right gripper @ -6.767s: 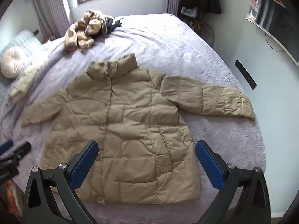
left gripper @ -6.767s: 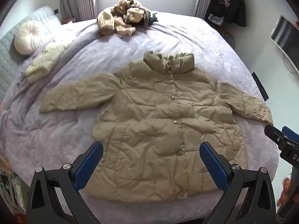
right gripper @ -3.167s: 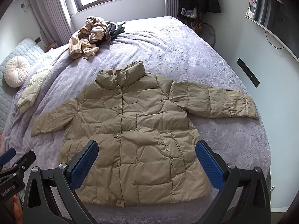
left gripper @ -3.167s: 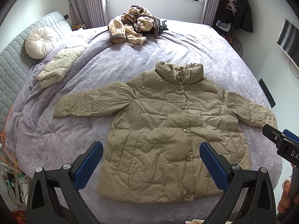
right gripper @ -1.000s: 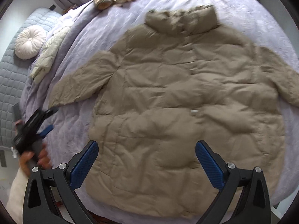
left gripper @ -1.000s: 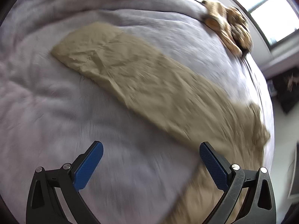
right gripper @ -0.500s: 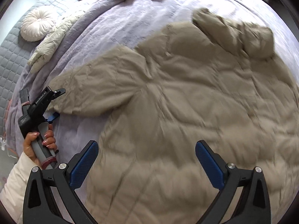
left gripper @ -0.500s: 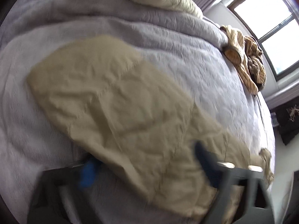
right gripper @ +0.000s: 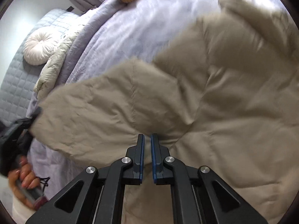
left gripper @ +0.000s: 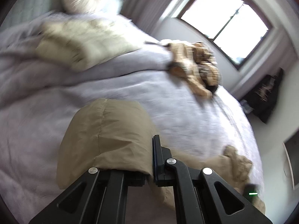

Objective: Fold large clothes

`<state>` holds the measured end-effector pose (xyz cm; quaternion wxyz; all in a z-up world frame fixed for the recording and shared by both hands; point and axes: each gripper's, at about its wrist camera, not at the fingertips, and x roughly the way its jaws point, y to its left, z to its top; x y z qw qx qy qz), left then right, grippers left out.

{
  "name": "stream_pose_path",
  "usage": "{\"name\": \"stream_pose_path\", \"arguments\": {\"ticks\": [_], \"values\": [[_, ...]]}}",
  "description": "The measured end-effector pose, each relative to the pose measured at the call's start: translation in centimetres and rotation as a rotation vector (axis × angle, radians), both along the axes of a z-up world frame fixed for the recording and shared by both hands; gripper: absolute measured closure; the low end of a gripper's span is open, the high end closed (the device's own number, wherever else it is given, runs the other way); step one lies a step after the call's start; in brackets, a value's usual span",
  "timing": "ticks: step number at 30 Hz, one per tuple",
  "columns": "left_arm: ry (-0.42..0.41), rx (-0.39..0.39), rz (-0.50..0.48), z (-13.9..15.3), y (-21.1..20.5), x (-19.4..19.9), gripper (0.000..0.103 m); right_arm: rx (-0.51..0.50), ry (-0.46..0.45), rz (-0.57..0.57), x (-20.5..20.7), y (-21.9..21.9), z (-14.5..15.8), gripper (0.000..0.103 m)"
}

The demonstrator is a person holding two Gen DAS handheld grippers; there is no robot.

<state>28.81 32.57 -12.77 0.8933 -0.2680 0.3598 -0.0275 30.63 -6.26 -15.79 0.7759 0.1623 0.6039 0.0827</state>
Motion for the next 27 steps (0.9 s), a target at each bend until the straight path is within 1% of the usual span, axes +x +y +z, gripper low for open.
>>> {"name": "stream_pose_path", "arguments": {"ticks": [1,3,5,6,7,9,10,12,13,14,15,17,19,21,22,24,25,26,27], "values": [[-0.025,0.008,-0.047,1.2,-1.6,0.5,0.096,0.001,0.003,0.014,0.0,0.6,-0.7,0.096],[-0.057,0.038,-0.115,2.8,-4.5,0.4,0.096,0.0,0.023,0.061,0.4,1.8,-2.3,0.096],[-0.106,0.065,-0.193,4.5,-8.2,0.6,0.096,-0.005,0.031,0.068,0.6,2.0,-3.1,0.096],[-0.123,0.069,-0.23,5.2,-9.9,0.7,0.096,0.012,0.042,0.061,0.9,1.9,-3.3,0.096],[-0.139,0.073,-0.276,6.0,-12.3,1.0,0.096,0.054,0.055,0.045,1.1,1.3,-3.3,0.096],[-0.152,0.082,-0.338,6.5,-15.7,0.8,0.096,0.126,0.067,0.013,1.2,-0.2,-2.8,0.096],[-0.156,0.095,-0.384,6.8,-18.6,1.1,0.096,0.148,0.061,-0.002,1.1,-1.2,-2.2,0.096],[-0.16,0.112,-0.451,6.9,-22.6,0.8,0.096,0.159,0.041,-0.019,0.6,-3.2,-0.9,0.096],[-0.162,0.132,-0.487,6.6,-25.0,0.6,0.096,0.153,0.026,-0.038,0.1,-4.8,0.0,0.096],[-0.151,0.161,-0.53,5.9,-28.2,1.0,0.096,0.141,0.012,-0.06,-0.4,-6.5,0.8,0.096],[-0.136,0.171,-0.551,5.3,-29.9,0.5,0.096,0.123,-0.004,-0.088,-0.9,-8.5,1.7,0.096],[-0.067,0.198,-0.609,2.7,-34.2,0.8,0.096,0.076,-0.031,-0.141,-2.1,-12.2,3.1,0.096],[0.004,0.265,-0.643,0.0,-38.2,0.9,0.096,-0.002,-0.047,-0.19,-3.4,-15.9,4.3,0.096],[0.063,0.324,-0.689,-2.5,-40.9,0.7,0.095,-0.075,-0.051,-0.231,-4.5,-19.2,5.0,0.096],[0.083,0.352,-0.704,-3.5,-41.5,0.5,0.095,-0.091,-0.049,-0.244,-5.0,-20.2,5.1,0.096],[0.112,0.447,-0.735,-5.2,-43.5,-0.3,0.095,-0.125,-0.044,-0.282,-5.5,-22.6,5.1,0.096],[0.116,0.482,-0.746,-5.8,-43.9,-0.8,0.095,-0.129,-0.042,-0.297,-5.5,-23.6,5.3,0.096],[0.118,0.509,-0.751,-6.2,-44.1,-1.4,0.088,-0.129,-0.037,-0.312,-5.6,-24.5,5.3,0.096],[0.122,0.514,-0.758,-6.5,-43.9,-1.6,0.064,-0.125,-0.034,-0.328,-6.0,-25.2,5.2,0.096]]}}
